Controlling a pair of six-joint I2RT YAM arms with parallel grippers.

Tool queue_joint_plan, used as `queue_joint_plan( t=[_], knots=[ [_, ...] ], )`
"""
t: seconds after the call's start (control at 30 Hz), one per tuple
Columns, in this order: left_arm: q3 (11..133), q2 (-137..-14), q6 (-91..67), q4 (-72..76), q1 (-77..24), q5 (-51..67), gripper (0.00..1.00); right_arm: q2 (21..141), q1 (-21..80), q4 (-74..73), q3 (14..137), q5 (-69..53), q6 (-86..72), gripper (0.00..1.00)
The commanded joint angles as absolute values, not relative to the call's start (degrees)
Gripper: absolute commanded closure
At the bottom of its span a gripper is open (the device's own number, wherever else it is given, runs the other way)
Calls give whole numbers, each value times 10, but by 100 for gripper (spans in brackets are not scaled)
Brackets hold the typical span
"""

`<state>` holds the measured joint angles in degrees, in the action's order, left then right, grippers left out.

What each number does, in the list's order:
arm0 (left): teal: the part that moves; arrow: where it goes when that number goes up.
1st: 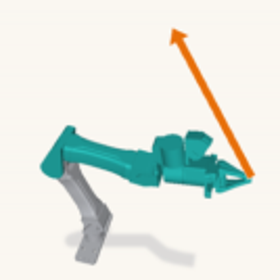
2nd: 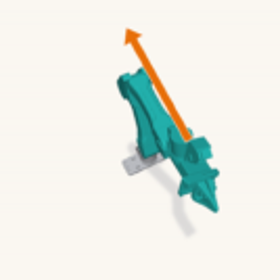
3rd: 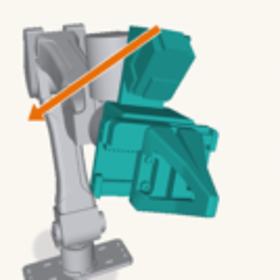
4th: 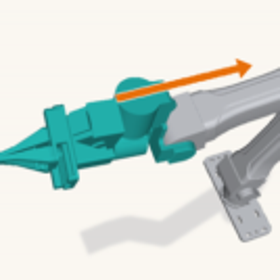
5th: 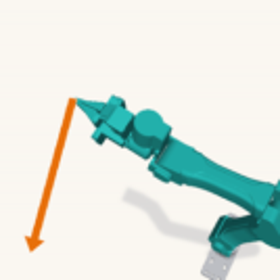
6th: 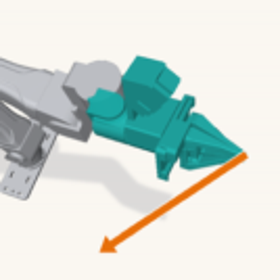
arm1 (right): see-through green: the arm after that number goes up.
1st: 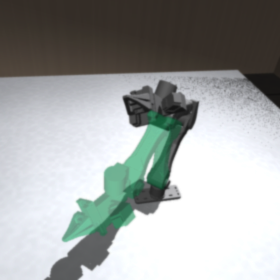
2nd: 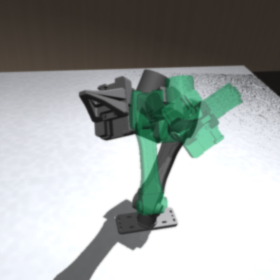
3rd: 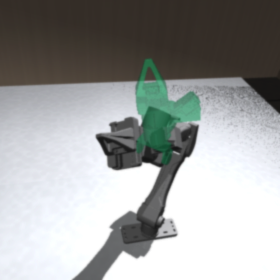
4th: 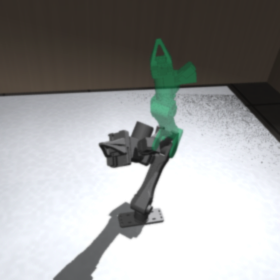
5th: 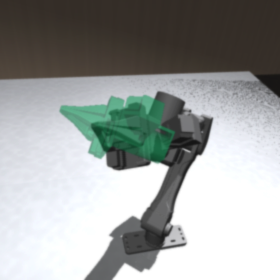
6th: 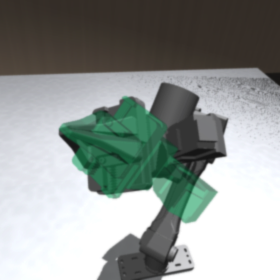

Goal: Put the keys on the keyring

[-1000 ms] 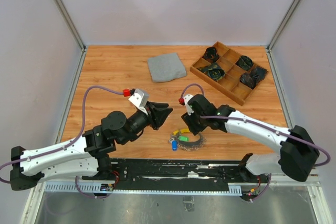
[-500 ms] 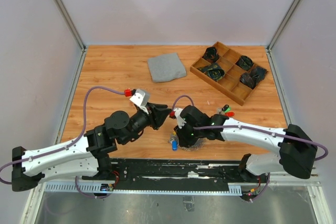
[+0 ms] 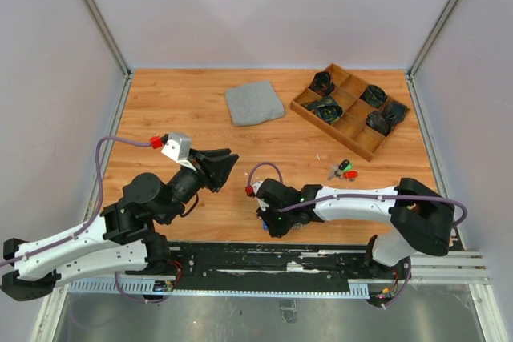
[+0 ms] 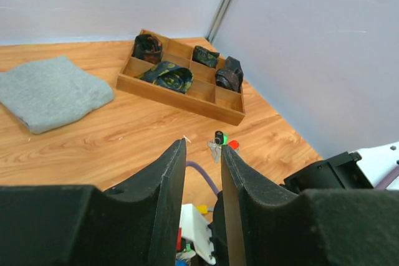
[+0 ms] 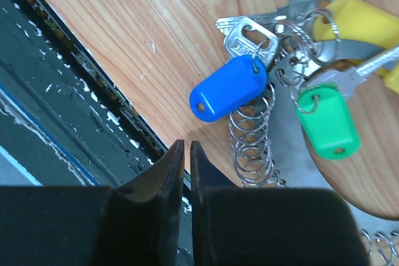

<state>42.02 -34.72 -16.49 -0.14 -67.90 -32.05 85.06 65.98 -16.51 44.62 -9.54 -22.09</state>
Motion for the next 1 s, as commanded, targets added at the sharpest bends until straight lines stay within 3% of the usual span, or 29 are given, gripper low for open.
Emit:
queue_joint_plan(
  t=[0.0,0.37,0.67,0.8,0.97],
  knots=[
    [432,-350,-158,-6,-674,-334,65,885,684,-173,475,-56,-229,91],
    [437,-340,-158,-12,-674,-332,66,936,699,-188,503,66,-239,91],
    [446,-338,-156,-19,-674,-331,65,994,688,-109,568,37,-162,88],
    [451,-343,-155,-25,-674,-324,65,994,669,-83,587,13,-142,81],
    [451,-342,-158,-34,-674,-323,64,897,663,-61,542,-1,-139,67]
  ],
)
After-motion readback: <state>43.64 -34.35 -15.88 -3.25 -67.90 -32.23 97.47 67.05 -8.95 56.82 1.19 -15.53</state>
